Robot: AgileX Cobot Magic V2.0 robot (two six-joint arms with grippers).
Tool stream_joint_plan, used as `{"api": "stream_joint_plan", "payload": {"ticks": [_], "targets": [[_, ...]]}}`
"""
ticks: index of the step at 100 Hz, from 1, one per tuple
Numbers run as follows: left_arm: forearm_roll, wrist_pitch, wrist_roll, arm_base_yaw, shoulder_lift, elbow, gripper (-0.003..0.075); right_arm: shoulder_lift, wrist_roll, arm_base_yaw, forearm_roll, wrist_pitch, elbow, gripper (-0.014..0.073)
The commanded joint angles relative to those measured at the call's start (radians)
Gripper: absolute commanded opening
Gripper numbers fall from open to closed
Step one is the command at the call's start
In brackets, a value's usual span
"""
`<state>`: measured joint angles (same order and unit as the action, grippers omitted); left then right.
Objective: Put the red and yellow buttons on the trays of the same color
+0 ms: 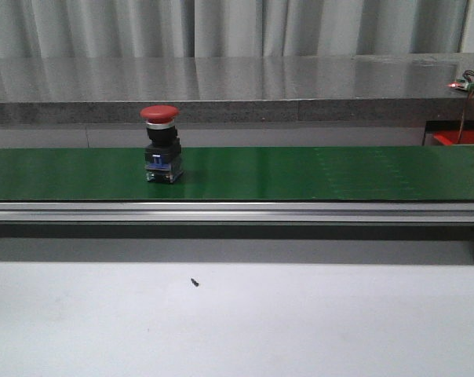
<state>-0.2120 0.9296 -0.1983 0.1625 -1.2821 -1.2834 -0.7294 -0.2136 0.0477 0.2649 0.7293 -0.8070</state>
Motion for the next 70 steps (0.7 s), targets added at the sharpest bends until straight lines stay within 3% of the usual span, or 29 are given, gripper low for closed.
{"api": "stream_joint_plan", "payload": {"ticks": [1,38,58,70], "targets": [[-0.024,-0.055,0.0,-0.007,0.069,-0.005,-0.0019,-0.07,-0.015,0.037,0.016,-0.011,-0.1,-0.0099],[-0.026,-0.084,0.0,-0.007,0.138,0.055,-0.0019,-0.425,-0.048,0.221,-0.006,0.053,-0.364,-0.0086],[-0.028,-0.082,0.0,-0.007,0.138,0.055,-0.002,-0.596,-0.048,0.327,-0.081,0.065,-0.499,-0.0078],[-0.028,-0.082,0.0,-0.007,0.138,0.055,-0.002,-0.694,-0.048,0.369,-0.085,0.095,-0.586,0.0069]]}}
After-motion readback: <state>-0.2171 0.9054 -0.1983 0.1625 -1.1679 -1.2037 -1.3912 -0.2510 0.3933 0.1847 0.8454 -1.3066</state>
